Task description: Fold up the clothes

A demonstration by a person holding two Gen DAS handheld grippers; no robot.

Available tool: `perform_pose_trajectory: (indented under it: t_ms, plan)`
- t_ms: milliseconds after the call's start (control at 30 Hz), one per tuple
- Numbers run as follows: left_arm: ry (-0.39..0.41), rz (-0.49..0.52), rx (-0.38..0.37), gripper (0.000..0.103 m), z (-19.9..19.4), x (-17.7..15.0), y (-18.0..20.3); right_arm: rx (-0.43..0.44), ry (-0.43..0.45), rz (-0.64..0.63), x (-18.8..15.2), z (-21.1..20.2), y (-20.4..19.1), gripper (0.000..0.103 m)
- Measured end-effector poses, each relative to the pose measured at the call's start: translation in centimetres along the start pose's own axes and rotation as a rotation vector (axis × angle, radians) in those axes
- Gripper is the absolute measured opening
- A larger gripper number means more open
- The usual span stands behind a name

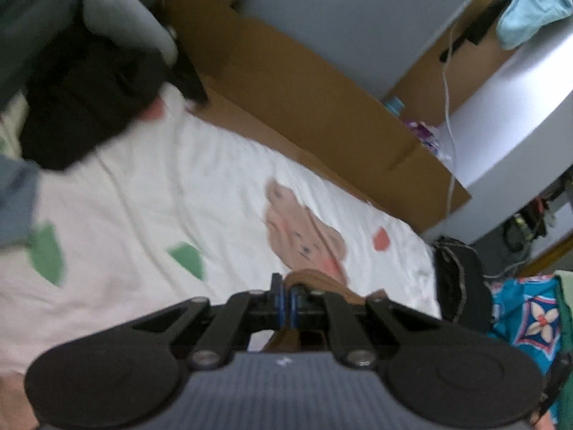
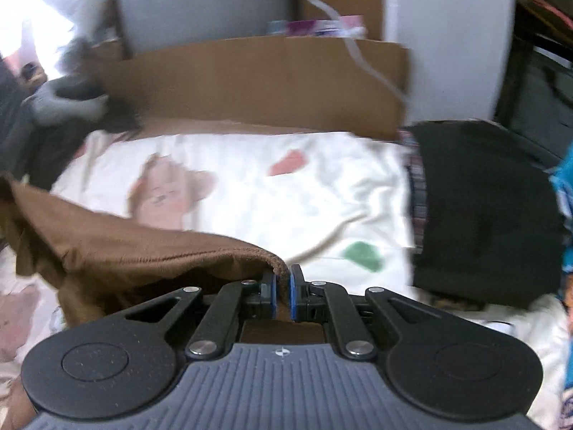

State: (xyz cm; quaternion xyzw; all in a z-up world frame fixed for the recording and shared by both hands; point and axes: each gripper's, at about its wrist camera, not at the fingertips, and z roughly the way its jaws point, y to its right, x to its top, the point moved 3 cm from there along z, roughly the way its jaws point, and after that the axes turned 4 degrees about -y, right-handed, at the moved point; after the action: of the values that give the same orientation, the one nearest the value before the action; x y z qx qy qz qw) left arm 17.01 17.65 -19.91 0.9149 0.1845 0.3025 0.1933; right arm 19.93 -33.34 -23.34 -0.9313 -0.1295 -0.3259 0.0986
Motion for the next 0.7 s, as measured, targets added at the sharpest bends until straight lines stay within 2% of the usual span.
perform_pose_trajectory:
  t_ms: [233,333,500,700]
  plan:
    - [0.081,0.023,0.123,0.003,-6.2,3.2,-2.0,0.125,-0.016,-0.086,0.6,0.1,-6.2,0.006]
    - [0.078,0.019,0.141,0.003,-6.7,3.8,-2.9,0.179,-0.023,-0.123,0.9,0.1,-8.8,0.005]
    - [0.024,0.021,0.138,0.003,-3.1,2.9,-3.2,0.134,-0.052,-0.086,1.1,1.9,-6.4,0.005]
    - [-0.070,0.023,0.089,0.004,4.5,0.6,-2.1,0.075,-0.087,-0.038,1.3,4.0,-3.2,0.005]
